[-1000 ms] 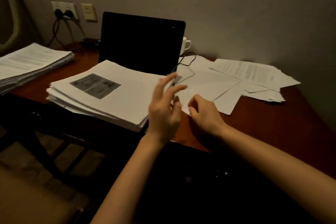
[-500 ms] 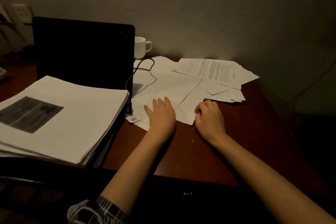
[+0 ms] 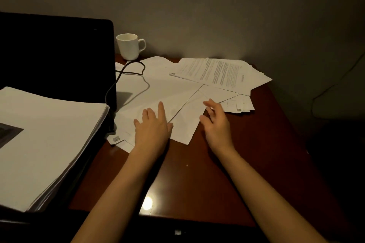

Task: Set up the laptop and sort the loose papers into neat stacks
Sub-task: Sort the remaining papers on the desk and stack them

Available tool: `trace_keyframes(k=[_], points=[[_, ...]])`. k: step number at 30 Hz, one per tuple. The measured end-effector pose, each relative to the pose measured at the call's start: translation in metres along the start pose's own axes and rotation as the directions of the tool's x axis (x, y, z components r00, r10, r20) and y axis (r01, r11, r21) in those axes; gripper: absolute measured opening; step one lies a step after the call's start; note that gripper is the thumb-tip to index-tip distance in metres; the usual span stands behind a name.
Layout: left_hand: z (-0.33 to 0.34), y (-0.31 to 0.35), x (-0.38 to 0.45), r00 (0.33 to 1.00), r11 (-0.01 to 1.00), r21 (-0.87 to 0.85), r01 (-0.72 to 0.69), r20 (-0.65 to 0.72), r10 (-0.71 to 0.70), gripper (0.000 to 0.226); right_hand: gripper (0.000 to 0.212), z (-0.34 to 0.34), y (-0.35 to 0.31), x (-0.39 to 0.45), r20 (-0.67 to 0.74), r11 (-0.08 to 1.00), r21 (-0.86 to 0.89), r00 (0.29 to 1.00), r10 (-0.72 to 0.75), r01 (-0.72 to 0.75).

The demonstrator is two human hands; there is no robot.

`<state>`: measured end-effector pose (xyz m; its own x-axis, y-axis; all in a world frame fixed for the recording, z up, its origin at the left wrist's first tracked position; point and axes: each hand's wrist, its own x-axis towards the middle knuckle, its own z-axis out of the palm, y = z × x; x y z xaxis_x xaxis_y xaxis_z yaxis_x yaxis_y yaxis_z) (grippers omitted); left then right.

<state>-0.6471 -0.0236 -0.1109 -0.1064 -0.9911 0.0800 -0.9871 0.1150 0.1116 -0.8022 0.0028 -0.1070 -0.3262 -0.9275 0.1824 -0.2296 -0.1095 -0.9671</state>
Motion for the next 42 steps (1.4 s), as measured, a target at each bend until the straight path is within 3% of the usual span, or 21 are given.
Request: trace_keyframes(k=[1, 3, 6, 12, 17, 20, 23, 27, 31, 33, 36, 40, 42], points=[[0.000, 0.001, 0.001, 1.000, 1.000, 0.014, 0.010, 0.001, -0.010, 0.066, 0.037, -0.001, -0.003, 0.003, -0.018, 0.967, 0.226, 0.992, 0.127, -0.120], [0.001, 0.001, 0.003, 1.000, 0.999, 0.024, 0.025, -0.007, -0.025, 0.063, 0.041, 0.001, -0.008, 0.011, -0.010, 0.785, 0.564, 0.948, 0.318, -0.257], [-0.001, -0.001, 0.003, 0.999, 1.000, -0.001, 0.025, -0.041, -0.025, 0.060, 0.044, 0.004, -0.011, 0.017, 0.019, 0.603, 0.732, 0.894, 0.448, -0.318], [-0.007, -0.001, 0.001, 0.993, 0.991, -0.129, 0.031, -0.106, -0.044, 0.051, 0.018, 0.009, -0.017, 0.024, 0.287, 0.648, 0.441, 0.782, 0.553, -0.621], [-0.003, -0.004, 0.004, 0.992, 0.995, -0.096, -0.018, -0.125, 0.006, 0.043, 0.016, 0.031, -0.024, 0.047, 0.278, 0.745, 0.040, 0.724, 0.631, -0.665], [-0.005, -0.005, 0.002, 0.990, 0.984, -0.172, -0.036, -0.139, 0.012, 0.058, 0.026, 0.044, -0.024, 0.059, 0.223, 0.780, -0.098, 0.750, 0.623, -0.618], [-0.008, -0.002, -0.004, 0.971, 0.955, -0.257, -0.148, -0.221, 0.091, 0.076, 0.025, 0.046, -0.025, 0.063, 0.200, 0.787, -0.154, 0.762, 0.616, -0.597], [-0.013, 0.006, -0.011, 0.958, 0.903, -0.374, -0.213, -0.263, 0.117, 0.062, 0.012, 0.043, -0.028, 0.064, 0.218, 0.771, -0.145, 0.740, 0.636, -0.620], [-0.011, 0.004, -0.010, 0.968, 0.838, -0.517, -0.173, -0.248, 0.046, 0.066, 0.040, 0.047, -0.037, 0.064, 0.320, 0.710, -0.034, 0.666, 0.674, -0.703], [-0.009, 0.002, -0.009, 0.962, 0.799, -0.572, -0.186, -0.273, 0.028, 0.068, 0.044, 0.053, -0.041, 0.062, 0.353, 0.707, -0.125, 0.635, 0.687, -0.696], [-0.011, 0.001, -0.009, 0.957, 0.751, -0.631, -0.193, -0.291, 0.002, 0.073, 0.042, 0.066, -0.041, 0.060, 0.273, 0.723, -0.311, 0.671, 0.689, -0.616], [-0.013, -0.005, -0.006, 0.930, 0.777, -0.595, -0.208, -0.366, -0.032, 0.091, 0.040, 0.067, -0.044, 0.061, 0.276, 0.721, -0.367, 0.671, 0.688, -0.588], [-0.013, -0.009, -0.006, 0.914, 0.782, -0.585, -0.216, -0.403, -0.049, 0.089, 0.034, 0.062, -0.047, 0.056, 0.303, 0.739, -0.331, 0.675, 0.673, -0.587]])
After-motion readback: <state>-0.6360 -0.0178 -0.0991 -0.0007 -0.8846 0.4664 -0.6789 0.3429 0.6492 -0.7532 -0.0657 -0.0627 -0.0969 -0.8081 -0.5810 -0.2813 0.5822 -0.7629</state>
